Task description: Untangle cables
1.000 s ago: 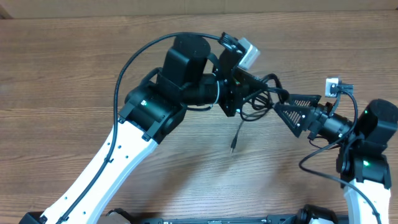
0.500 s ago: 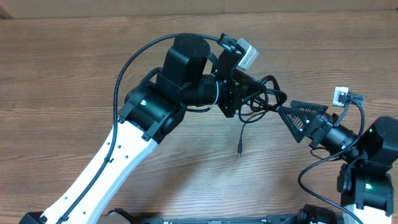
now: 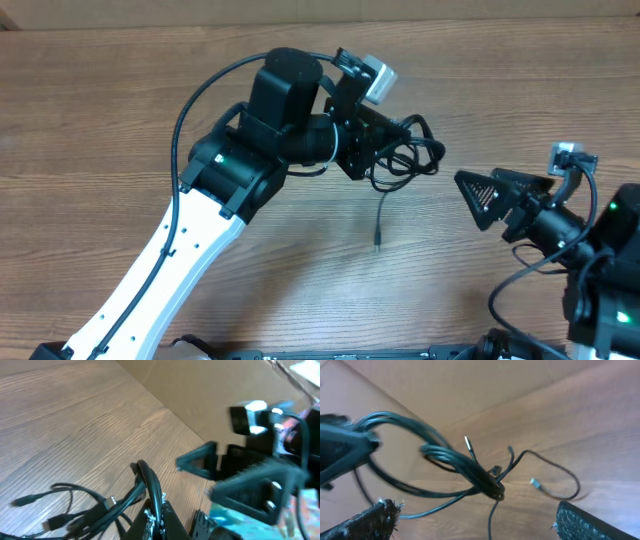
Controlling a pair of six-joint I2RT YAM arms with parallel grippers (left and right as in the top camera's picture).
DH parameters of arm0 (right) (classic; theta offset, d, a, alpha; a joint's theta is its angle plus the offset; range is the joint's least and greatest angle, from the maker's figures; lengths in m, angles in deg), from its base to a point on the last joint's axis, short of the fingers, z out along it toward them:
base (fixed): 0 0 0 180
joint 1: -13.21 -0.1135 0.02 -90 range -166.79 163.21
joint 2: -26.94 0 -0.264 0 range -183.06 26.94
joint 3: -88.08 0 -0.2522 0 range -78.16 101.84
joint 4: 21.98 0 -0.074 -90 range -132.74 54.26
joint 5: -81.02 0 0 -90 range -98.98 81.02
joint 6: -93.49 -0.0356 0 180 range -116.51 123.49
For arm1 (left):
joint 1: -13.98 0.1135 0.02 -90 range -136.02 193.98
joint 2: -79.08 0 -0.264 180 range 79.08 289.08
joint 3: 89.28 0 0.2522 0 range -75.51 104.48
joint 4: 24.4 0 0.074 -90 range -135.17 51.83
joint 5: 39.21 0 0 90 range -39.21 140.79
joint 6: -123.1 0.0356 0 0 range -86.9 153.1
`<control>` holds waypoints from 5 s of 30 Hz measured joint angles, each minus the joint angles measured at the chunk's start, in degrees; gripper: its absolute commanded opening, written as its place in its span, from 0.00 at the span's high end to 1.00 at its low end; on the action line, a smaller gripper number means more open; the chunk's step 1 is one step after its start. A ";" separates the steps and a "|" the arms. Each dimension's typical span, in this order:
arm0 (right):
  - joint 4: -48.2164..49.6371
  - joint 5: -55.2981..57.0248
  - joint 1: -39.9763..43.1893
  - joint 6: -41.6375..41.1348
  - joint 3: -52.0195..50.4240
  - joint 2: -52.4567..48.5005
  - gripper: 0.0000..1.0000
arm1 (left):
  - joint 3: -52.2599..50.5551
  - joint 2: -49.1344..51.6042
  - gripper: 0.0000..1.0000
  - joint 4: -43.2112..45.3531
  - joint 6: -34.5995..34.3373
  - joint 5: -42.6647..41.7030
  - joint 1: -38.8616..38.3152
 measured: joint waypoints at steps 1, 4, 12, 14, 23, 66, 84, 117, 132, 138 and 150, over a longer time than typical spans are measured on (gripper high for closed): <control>-1.53 0.20 -0.02 2.27 1.18 0.07 0.00 | 0.00 0.00 0.96 0.52 -0.59 -0.35 0.17; -5.49 0.55 -0.02 9.29 3.23 0.24 0.00 | 0.00 0.00 0.96 3.43 -1.92 -2.93 0.26; -9.18 -4.42 -0.02 22.16 3.48 0.20 0.00 | 0.00 0.00 0.96 8.61 -5.20 -11.43 0.76; -8.96 -5.42 0.00 23.37 3.48 0.22 0.00 | 0.00 0.00 0.96 8.79 -6.01 -13.40 1.44; -8.07 -6.08 -0.02 25.81 3.48 0.20 0.22 | 0.00 0.00 0.96 12.61 -8.55 -20.92 2.60; -5.49 -7.82 0.00 26.34 3.48 0.07 0.96 | 0.37 -0.11 0.00 4.22 -3.76 -20.92 -0.76; -11.80 3.06 0.00 26.21 3.48 -0.20 0.96 | 0.42 -0.11 0.00 -4.83 13.00 -4.87 -0.44; -19.52 8.63 -18.82 26.16 3.48 -16.74 0.96 | 0.42 -0.11 0.00 -13.90 43.58 3.80 -5.44; -17.18 10.25 -22.14 26.01 3.48 -16.74 0.96 | 0.42 2.49 0.00 -23.28 34.14 17.14 -5.44; -14.88 10.49 -22.14 25.66 3.48 -16.74 0.96 | 0.42 2.49 0.00 -23.45 28.24 17.44 -5.46; -13.40 9.77 -22.14 23.32 3.48 -16.74 0.96 | 0.42 2.49 0.00 -23.06 26.51 15.08 -9.60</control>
